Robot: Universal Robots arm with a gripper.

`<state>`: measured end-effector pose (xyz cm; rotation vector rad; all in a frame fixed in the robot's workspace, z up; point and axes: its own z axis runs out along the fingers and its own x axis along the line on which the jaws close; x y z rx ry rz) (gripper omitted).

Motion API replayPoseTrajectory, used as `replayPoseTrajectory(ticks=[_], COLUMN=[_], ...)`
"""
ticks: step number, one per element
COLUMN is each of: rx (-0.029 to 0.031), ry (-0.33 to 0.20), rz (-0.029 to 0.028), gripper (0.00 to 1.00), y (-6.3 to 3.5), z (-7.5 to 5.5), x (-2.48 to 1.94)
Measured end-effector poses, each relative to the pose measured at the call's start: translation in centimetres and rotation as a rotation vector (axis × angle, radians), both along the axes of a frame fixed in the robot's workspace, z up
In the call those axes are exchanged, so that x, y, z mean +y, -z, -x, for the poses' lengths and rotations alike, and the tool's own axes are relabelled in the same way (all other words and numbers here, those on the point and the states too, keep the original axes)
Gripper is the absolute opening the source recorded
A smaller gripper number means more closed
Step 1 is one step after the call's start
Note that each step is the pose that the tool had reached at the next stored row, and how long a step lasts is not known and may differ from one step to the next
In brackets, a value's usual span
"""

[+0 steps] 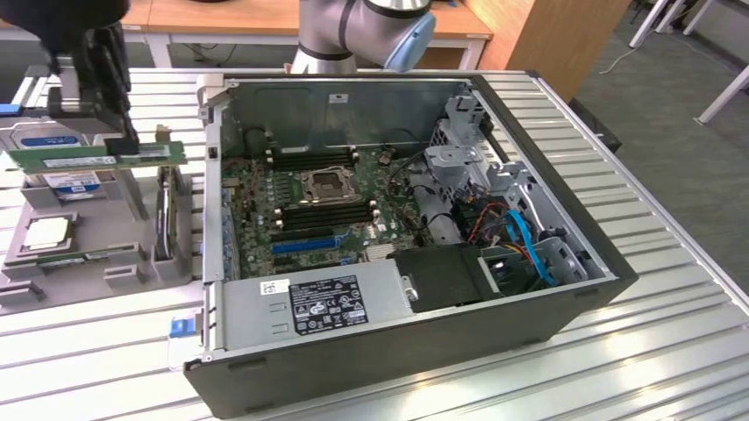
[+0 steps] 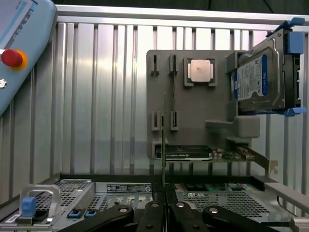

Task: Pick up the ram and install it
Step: 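Pick up the ram and move it above insertion slot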

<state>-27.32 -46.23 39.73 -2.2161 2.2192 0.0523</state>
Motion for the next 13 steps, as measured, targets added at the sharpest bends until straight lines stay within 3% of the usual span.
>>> replayPoseTrajectory(ticks=[13], rx=[0.0001], ry=[0.0], rz=[0.0], gripper=[0.12], y=[0.0], z=[-4.6], x=[0.0])
